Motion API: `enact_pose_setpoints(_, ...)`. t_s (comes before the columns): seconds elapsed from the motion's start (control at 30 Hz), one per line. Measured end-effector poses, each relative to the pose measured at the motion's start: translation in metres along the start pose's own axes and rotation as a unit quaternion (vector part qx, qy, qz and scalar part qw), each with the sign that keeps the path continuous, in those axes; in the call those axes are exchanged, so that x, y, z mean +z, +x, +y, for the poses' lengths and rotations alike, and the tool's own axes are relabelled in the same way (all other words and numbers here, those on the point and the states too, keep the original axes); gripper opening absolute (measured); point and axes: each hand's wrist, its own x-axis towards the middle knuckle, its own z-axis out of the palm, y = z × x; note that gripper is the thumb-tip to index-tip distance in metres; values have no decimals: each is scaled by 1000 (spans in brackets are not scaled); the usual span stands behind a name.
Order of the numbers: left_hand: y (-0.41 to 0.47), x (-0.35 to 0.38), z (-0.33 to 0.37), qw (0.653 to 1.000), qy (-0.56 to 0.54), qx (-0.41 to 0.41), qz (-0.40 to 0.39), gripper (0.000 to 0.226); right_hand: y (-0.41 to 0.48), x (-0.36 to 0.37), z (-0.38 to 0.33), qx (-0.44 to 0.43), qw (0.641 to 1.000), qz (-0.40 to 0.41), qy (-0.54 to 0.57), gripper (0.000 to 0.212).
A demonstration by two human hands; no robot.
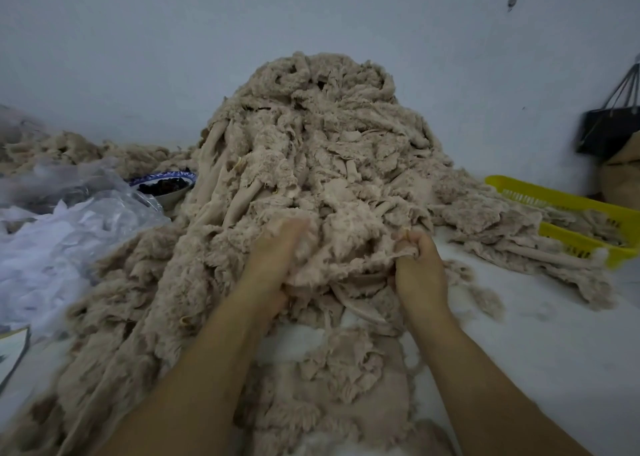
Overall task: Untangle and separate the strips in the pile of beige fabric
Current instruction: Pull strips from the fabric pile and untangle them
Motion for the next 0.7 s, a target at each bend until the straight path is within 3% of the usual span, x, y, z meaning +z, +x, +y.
enact_pose_setpoints(0.03,-1,3,-2,992,118,44,14,22,0,-1,-2,-9,1000,1,6,15)
enact_pose_setpoints(0.1,-5,8,-7,944,286,138,-84,21,-2,-2,-5,-42,999,5,-8,12)
enact_pose_setpoints(0.17,-7,13,-17,893,388,153,-171,21,-5,-2,-8,-72,997,8,-16,16)
enact_pose_setpoints(0.23,-5,12,-22,875,430,169,-143,24,-6,-1,-9,-88,996,1,-31,15)
enact_pose_setpoints(0.3,-1,8,-15,924,353,148,7,29,-4,-2,-5,-63,998,-2,-28,10)
enact_pose_setpoints(0.37,4,-6,1,972,103,92,188,37,-1,-5,-5,-4,1000,19,-5,29)
enact_pose_setpoints(0.4,5,-13,9,967,-8,76,241,40,1,-7,-4,17,999,30,-1,30)
enact_pose_setpoints(0.43,6,-20,12,960,-43,75,267,43,4,-8,-4,26,999,38,1,28)
enact_pose_setpoints(0.47,6,-22,11,959,-2,79,271,42,4,-9,-4,29,999,39,8,24)
enact_pose_setpoints(0.53,5,-17,2,948,185,119,230,35,1,-5,-6,28,999,23,28,20)
enact_pose_setpoints(0.6,4,-7,-12,885,372,206,189,31,-5,1,-9,37,997,-27,60,29)
enact_pose_setpoints(0.63,1,-1,-13,852,429,241,180,40,-9,3,-12,49,993,-47,92,38)
enact_pose_setpoints(0.7,-5,8,-7,813,446,337,167,63,-11,5,-15,73,976,-76,188,44)
